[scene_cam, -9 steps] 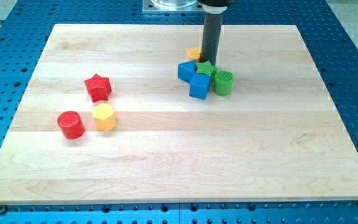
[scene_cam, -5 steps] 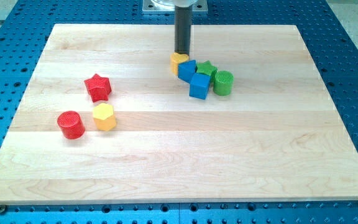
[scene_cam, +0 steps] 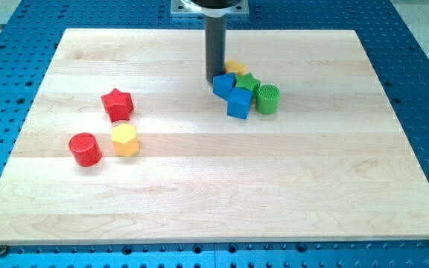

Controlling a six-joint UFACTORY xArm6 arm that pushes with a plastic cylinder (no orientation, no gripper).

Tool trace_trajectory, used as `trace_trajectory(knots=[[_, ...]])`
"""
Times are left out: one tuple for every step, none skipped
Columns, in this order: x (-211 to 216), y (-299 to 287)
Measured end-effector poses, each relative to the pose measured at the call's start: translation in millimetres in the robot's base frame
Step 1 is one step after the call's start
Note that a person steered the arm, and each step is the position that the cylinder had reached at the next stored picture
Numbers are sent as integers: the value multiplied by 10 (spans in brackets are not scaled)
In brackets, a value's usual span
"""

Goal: Push the yellow heart at the top right of the green circle

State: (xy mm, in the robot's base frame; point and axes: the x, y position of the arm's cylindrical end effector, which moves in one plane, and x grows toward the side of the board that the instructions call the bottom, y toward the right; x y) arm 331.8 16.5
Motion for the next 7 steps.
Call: trace_trajectory(knots=[[-274, 50], [-445, 67], [-379, 100], [-257, 102], [-199, 185], [-87, 185], [-4, 127]])
